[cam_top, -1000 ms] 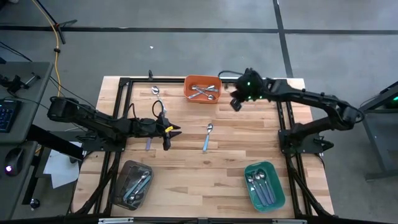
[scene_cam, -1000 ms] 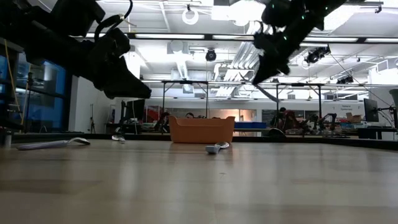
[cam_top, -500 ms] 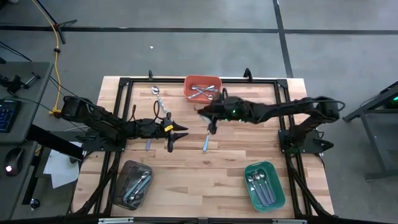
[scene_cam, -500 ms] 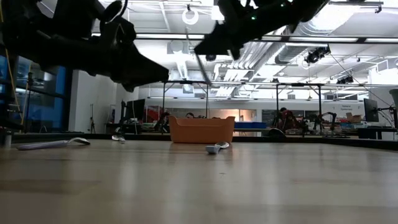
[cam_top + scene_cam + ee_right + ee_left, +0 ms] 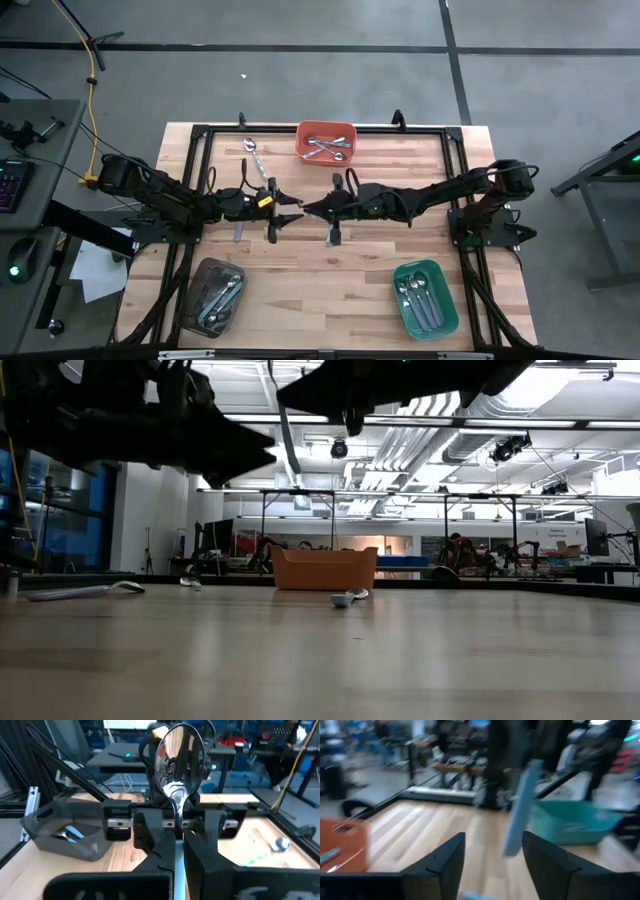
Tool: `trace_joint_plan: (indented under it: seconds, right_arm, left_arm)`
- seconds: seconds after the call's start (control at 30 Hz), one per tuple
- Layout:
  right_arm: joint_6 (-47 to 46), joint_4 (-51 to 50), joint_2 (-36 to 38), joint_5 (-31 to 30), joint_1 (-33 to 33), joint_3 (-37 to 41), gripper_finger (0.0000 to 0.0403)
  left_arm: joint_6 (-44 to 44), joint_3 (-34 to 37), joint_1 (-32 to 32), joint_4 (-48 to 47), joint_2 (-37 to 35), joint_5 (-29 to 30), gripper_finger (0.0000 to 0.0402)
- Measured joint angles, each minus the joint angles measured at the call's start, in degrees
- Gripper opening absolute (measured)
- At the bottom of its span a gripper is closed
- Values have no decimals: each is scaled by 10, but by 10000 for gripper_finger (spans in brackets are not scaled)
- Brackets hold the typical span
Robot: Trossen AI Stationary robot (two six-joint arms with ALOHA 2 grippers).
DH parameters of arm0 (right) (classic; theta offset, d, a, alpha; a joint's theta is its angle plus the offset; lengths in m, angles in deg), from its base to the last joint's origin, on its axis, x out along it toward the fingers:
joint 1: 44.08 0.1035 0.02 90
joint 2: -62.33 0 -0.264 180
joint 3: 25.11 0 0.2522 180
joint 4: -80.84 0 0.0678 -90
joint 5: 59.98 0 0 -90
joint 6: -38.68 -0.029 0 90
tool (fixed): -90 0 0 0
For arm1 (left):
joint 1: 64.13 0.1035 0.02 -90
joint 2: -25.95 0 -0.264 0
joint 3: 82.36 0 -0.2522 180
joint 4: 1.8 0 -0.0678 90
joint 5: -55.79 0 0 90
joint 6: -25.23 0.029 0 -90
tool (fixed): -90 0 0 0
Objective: Sort silverware by color (type)
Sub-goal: Put the top blue spoon into the black bin
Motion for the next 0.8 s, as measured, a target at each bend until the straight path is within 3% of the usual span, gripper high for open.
trace_joint_plan:
  seconds: [0.23, 0.63, 0.8]
  right_arm:
    - [4, 12, 0, -1, 5, 0, 0]
    - [4, 29, 0, 9, 7, 0, 0]
    - [7, 30, 0, 9, 9, 0, 0]
  left_arm:
    - [-17, -1, -2, 43, 0, -83, 221]
    - [-27, -50, -2, 13, 20, -85, 217]
    - [-13, -56, -2, 16, 31, -81, 192]
